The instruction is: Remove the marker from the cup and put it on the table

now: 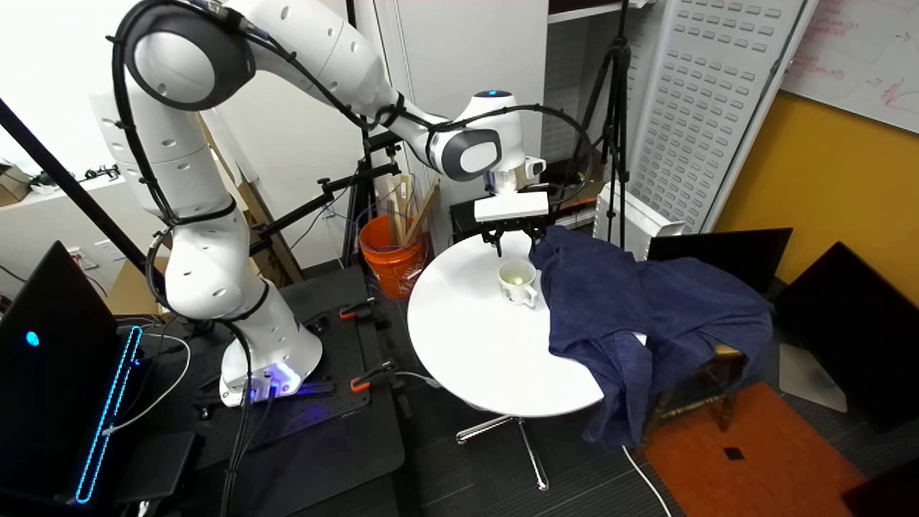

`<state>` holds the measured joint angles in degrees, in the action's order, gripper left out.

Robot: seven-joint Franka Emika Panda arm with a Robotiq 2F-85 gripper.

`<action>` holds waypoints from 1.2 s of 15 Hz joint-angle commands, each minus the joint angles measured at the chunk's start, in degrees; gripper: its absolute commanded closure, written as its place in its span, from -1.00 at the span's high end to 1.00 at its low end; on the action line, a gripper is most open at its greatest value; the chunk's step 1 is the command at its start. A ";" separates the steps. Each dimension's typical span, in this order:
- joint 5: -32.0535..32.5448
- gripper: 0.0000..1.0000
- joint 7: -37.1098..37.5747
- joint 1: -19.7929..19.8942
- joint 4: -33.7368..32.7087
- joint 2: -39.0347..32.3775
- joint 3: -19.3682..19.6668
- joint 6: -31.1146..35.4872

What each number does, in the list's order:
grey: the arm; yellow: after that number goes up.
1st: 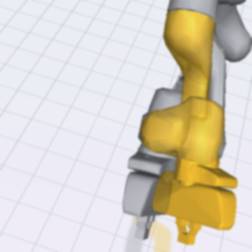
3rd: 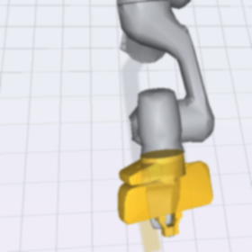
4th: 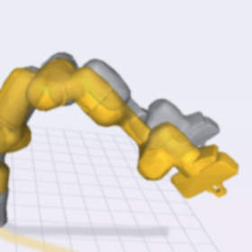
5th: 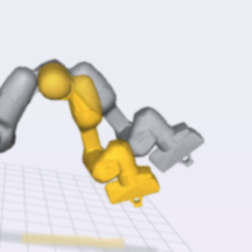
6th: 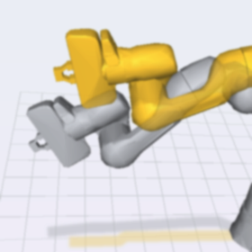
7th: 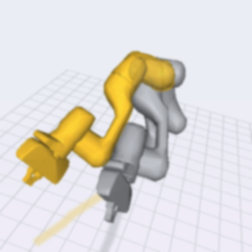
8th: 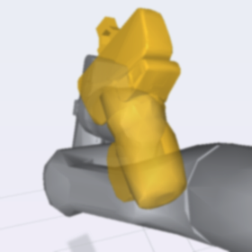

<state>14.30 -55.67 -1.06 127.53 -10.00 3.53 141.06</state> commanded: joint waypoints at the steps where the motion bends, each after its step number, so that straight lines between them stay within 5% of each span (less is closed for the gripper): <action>1: 3.85 0.60 4.54 0.35 -3.94 -3.17 -1.08 -2.63; 6: 3.59 0.72 3.65 0.69 -5.32 -5.66 -2.78 -1.72; 18: 4.37 0.51 4.84 0.79 -6.70 -9.43 -3.16 -3.98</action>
<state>17.38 -52.65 -0.68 123.30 -18.12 0.87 140.15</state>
